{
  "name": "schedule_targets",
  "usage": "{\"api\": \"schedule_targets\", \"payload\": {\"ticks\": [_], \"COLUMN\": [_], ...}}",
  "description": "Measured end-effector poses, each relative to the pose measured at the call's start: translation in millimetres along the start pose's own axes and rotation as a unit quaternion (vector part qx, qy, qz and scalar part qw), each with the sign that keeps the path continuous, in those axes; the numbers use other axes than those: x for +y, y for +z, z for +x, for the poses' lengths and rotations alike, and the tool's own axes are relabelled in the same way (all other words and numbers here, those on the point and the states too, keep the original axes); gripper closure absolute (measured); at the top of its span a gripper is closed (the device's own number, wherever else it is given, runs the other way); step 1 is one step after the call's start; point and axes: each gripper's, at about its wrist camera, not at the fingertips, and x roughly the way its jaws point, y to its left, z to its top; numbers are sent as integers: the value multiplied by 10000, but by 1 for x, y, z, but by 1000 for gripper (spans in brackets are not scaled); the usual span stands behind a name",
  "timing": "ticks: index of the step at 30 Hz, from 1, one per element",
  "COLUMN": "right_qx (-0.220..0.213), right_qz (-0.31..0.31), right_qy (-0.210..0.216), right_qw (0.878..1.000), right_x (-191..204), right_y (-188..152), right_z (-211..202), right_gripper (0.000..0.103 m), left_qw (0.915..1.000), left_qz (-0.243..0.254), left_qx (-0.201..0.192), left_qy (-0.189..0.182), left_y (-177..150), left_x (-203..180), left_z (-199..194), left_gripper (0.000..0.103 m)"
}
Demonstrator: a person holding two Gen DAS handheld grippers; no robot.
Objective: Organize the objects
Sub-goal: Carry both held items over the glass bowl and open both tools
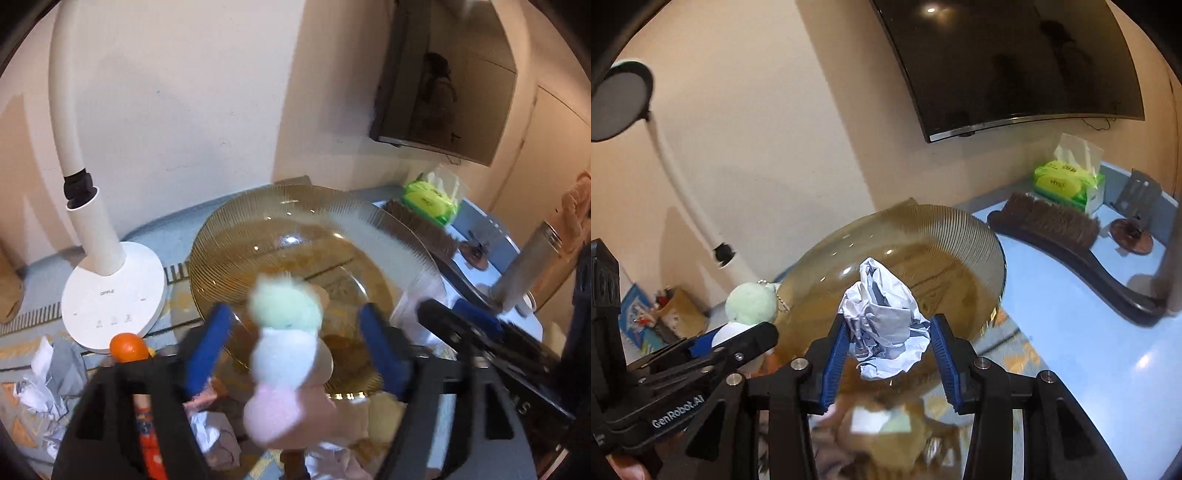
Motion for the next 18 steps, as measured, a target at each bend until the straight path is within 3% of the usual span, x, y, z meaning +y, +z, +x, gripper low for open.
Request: {"api": "schedule_targets", "payload": {"ticks": [3,7,10,12,14,18], "right_qx": [105,-41,-73,-58,-41,192], "right_qz": [129,244,222,87,-133,-629], "right_qy": [-190,18,363,642,951,1394], "right_qw": [9997,9997,9991,9979,9954,9880], "right_x": [-9,-26,-23,-11,5,47], "right_y": [3,-8,-22,-35,-52,-94], "right_z": [9,-14,-35,-49,-60,-63], "right_gripper": [46,46,46,39,38,33], "left_qw": [9997,9987,9973,9953,9923,9866], "left_qz": [-63,-20,-41,-156,-410,-915], "left_qx": [-133,-453,-732,-948,-1113,-1125], "left_qy": [-199,-214,-52,113,357,742], "left_y": [-1,-16,-45,-72,-102,-163], "left_x": [5,11,23,37,59,109], "left_z": [-15,-63,-109,-142,-173,-204], "left_gripper": [28,28,22,16,7,3]}}
